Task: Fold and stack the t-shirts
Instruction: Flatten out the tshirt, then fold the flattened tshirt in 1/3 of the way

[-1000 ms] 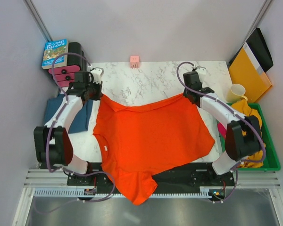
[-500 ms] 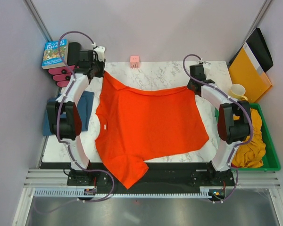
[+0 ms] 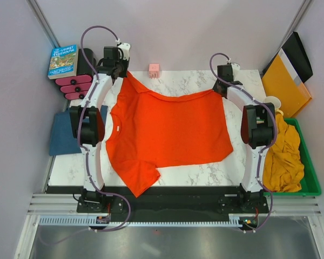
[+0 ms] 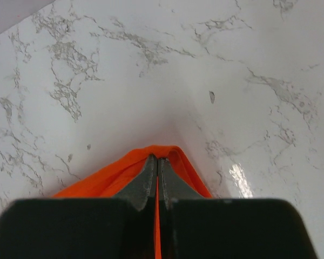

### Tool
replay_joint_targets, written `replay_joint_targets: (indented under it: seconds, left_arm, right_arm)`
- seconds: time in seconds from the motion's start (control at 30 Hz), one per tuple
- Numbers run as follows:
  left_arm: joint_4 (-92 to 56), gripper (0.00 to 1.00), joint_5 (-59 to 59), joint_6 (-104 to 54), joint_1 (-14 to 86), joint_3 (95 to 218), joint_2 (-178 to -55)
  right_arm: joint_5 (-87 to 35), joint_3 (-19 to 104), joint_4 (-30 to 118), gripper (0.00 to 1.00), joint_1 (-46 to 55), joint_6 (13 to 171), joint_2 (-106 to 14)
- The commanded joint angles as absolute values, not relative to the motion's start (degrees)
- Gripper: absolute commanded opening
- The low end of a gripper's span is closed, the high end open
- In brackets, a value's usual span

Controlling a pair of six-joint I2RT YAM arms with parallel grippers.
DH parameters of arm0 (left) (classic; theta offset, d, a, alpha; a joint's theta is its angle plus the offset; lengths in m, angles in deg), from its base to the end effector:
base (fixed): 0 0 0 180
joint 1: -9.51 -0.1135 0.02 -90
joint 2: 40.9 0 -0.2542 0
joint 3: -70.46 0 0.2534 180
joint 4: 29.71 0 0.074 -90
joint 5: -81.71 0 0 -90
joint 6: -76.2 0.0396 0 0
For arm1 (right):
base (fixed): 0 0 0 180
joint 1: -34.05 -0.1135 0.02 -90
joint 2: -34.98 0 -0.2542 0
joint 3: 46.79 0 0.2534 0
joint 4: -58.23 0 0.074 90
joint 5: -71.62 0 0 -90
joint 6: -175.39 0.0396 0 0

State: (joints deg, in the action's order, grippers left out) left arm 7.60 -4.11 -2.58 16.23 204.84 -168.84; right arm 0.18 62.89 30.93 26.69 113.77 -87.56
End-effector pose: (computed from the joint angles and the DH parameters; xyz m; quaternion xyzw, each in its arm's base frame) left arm 0.5216 -0.0644 0.2842 0.1533 0.8558 -0.0123 0.4939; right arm 0.4866 0.0501 0.1995 0.2301 0.8676 -0.0116 0.4407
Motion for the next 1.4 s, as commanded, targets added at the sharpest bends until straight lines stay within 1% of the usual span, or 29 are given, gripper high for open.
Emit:
replay_joint_targets:
  seconds: [0.0, 0.3, 0.57, 0.73, 0.83, 0.97, 1.17, 1.37]
  left_arm:
    - [7.6, 0.02, -6.4, -1.4, 16.3, 209.2, -170.1]
    - [8.1, 0.02, -7.9, -0.3, 16.4, 215.7, -172.8]
    - [8.5, 0.02, -7.9, -1.6, 16.4, 215.1, -170.9]
    - [8.5, 0.02, -6.6, -2.9, 16.4, 212.4, -165.8]
    - [8.4, 0.02, -6.1, -3.6, 16.3, 209.6, -162.3]
    - [8.4, 0.02, -4.9, -4.8, 16.1, 202.3, -157.1]
    - [6.7, 0.02, -3.0, -7.0, 15.9, 189.8, -148.5]
    - [6.2, 0.02, -1.4, -8.4, 15.9, 180.5, -142.5]
  right_arm:
    - [-1.0, 69.4, 30.8, 0.00, 27.7, 113.1, -91.1]
    - [-1.7, 75.8, 29.8, 0.00, 28.2, 112.8, -93.9]
    - [-0.8, 69.9, 31.3, 0.00, 28.8, 112.8, -90.3]
    - [-2.4, 68.6, 32.1, 0.00, 28.8, 113.5, -86.8]
    - [-3.2, 67.9, 32.1, 0.00, 28.8, 114.1, -84.5]
    - [-3.2, 65.3, 32.2, 0.00, 28.6, 114.5, -80.9]
    - [-2.7, 55.5, 33.5, 0.00, 28.6, 115.0, -73.0]
    - [-1.8, 46.3, 33.5, 0.00, 28.7, 115.8, -65.5]
